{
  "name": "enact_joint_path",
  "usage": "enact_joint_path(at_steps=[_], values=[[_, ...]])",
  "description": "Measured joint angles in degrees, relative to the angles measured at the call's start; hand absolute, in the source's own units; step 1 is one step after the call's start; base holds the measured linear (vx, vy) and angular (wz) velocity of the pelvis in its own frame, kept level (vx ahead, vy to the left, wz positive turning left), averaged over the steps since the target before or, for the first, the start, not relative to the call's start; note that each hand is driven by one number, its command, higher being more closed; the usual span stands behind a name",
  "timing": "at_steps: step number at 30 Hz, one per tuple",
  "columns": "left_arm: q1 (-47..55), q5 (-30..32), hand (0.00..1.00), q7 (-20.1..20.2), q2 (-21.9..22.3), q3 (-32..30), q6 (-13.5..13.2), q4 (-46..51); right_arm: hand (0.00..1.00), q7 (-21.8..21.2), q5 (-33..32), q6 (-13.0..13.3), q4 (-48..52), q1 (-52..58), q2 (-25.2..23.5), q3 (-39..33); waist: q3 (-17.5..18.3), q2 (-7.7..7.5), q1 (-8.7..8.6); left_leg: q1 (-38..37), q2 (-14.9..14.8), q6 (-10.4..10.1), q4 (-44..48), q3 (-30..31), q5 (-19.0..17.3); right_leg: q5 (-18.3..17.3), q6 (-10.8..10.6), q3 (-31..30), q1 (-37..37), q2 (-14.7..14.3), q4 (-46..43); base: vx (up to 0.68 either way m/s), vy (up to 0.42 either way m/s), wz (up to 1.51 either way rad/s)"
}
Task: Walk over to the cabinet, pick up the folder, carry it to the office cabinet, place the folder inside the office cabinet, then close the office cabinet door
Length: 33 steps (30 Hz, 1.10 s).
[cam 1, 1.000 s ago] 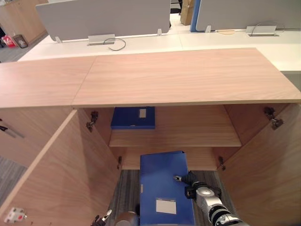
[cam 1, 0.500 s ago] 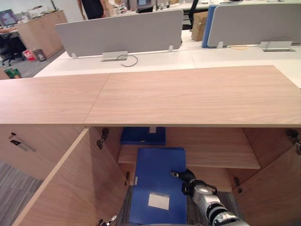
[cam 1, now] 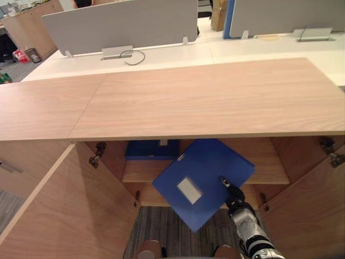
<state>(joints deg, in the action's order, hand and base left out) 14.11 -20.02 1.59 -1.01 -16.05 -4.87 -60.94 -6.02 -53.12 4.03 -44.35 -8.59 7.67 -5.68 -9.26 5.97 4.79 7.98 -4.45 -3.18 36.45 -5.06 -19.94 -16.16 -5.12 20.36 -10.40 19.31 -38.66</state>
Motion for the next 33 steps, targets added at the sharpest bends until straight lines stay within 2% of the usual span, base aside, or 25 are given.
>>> enact_joint_path(at_steps=[4,7,9,11,14,15,16,18,23,28,33], values=[[0.43,-0.02,0.00,0.01,0.46,0.08,-0.21,0.96,1.00,0.00,-4.28,1.35,5.69,-0.02,-0.22,-4.47,-0.57,0.29,-0.72,2.63,2.97,1.03,3.61,0.97,-1.20,-2.00,-0.98,-0.16,-2.31,4.32,-5.11,-0.07,0.077,0.29],[1.73,-0.01,0.00,0.09,1.10,0.25,-0.22,2.37,1.00,0.04,-9.46,3.87,10.30,-0.22,-1.26,-9.11,-1.12,0.43,-0.90,3.30,4.79,1.70,6.01,1.23,-2.19,-3.46,-1.87,-0.35,-2.71,7.17,-8.47,-0.03,0.063,0.19],[2.45,-0.01,0.00,0.10,1.57,0.33,-0.21,3.18,1.00,0.14,-11.66,4.90,12.27,-0.49,-1.44,-10.73,-1.17,0.76,-1.06,4.01,5.35,1.99,7.16,1.21,-2.77,-4.14,-2.22,-0.50,-3.33,8.21,-9.81,-0.05,0.051,0.11],[3.62,-0.02,0.00,0.11,2.53,0.35,-0.20,4.60,1.00,1.39,-16.69,6.98,15.63,-3.64,-1.26,-12.71,-1.21,1.37,-1.35,7.45,5.70,2.04,10.74,0.66,-3.97,-5.07,-2.26,-1.80,-6.87,9.53,-13.18,-0.04,0.047,0.04],[4.08,-0.33,0.00,0.12,2.84,1.21,-0.13,6.52,1.00,4.64,-17.92,8.97,16.82,-12.03,0.31,-15.55,-2.19,1.98,-1.36,12.21,5.65,2.01,15.66,-0.28,-5.19,-6.21,-1.92,-2.73,-11.80,11.17,-17.79,-0.04,0.009,0.08],[4.12,-0.62,0.00,0.13,2.91,1.52,-0.13,7.00,1.00,5.64,-17.93,9.07,16.82,-13.32,1.15,-15.57,-2.65,1.77,-1.03,13.07,5.67,2.13,16.35,-0.42,-5.40,-6.36,-1.91,-3.09,-12.80,11.41,-18.51,-0.09,-0.027,0.05],[4.13,-1.08,0.00,0.16,3.13,1.90,-0.13,7.65,1.00,6.89,-18.01,9.09,16.81,-15.67,2.54,-15.58,-3.03,2.51,-0.64,14.90,5.71,2.32,17.81,-0.62,-5.64,-6.53,-1.78,-3.57,-14.68,11.85,-19.81,-0.10,-0.032,0.10],[3.94,-1.32,0.00,0.26,2.97,3.35,-0.07,7.69,1.00,7.94,-18.76,9.12,16.78,-19.09,4.07,-15.57,-3.46,3.02,-0.53,18.45,5.74,2.47,20.17,-0.75,-5.91,-6.85,-1.73,-4.34,-18.19,12.52,-21.94,-0.12,-0.025,0.10],[3.11,-2.54,0.00,0.57,2.13,5.76,0.06,7.99,1.00,10.36,-20.03,9.04,12.16,-29.14,10.38,-15.61,-4.48,3.39,0.84,25.21,6.58,2.54,24.43,-1.60,-6.16,-7.72,-1.36,-6.87,-25.93,14.63,-27.01,-0.08,-0.018,0.09],[3.25,-2.51,0.00,0.65,1.40,8.15,0.21,9.44,1.00,11.27,-19.97,7.54,5.03,-37.97,15.27,-15.55,-4.71,3.64,1.85,29.71,7.11,2.48,26.97,-1.19,-6.13,-9.03,-0.61,-7.65,-30.51,15.93,-30.62,-0.03,-0.056,0.15],[3.20,-2.25,0.00,0.66,0.90,10.70,0.77,10.97,1.00,13.35,-19.98,6.56,-0.48,-45.32,19.45,-15.35,-5.24,4.74,3.16,32.52,7.60,2.31,28.63,-0.54,-6.04,-9.97,-0.08,-7.86,-33.07,16.92,-32.98,0.01,-0.074,0.13]])
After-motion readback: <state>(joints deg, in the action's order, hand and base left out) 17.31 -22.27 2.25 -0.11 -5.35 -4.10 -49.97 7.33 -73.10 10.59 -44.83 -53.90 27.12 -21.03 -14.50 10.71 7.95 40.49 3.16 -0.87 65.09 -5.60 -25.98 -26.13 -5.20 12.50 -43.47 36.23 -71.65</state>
